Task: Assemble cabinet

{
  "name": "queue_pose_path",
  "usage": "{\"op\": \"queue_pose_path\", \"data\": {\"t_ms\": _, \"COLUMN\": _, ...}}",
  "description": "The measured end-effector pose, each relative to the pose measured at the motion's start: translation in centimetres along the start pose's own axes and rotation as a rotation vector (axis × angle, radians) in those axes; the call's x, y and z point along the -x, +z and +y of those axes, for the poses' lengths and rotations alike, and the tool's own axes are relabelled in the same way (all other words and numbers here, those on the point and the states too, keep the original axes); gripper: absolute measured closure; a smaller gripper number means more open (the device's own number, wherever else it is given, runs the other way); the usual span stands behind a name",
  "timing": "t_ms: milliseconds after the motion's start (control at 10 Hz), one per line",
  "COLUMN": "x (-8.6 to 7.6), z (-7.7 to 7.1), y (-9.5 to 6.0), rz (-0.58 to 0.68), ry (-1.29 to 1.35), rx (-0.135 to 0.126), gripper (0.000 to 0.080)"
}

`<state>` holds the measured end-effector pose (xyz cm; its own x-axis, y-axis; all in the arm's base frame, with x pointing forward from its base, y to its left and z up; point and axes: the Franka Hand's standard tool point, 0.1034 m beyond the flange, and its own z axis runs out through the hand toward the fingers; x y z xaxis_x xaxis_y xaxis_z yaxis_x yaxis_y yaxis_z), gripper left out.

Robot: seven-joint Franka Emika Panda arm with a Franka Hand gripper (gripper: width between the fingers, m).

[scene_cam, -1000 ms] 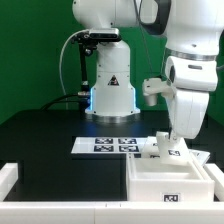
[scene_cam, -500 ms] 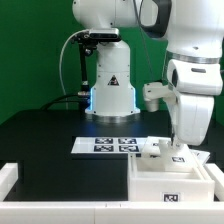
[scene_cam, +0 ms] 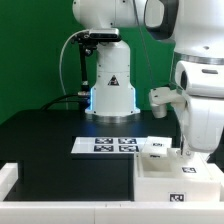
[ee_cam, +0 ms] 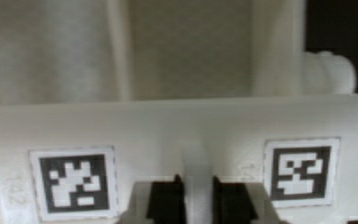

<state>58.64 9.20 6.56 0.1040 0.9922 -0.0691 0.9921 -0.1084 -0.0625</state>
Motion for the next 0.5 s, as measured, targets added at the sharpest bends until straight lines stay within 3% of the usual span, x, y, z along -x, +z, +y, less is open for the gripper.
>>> {"op": "queue_pose_path", "data": {"t_ms": 100, "x": -0.08, "z": 0.62, "y": -0.03, "rz": 0.003, "ry": 0.003, "rx": 0.006, "gripper": 0.0735}}
{"op": "queue_pose_path", "data": {"t_ms": 500, "x": -0.05, "z": 0.66, "y": -0.06, "rz": -0.01, "ry": 0.002, "rx": -0.023, "gripper": 0.0735}}
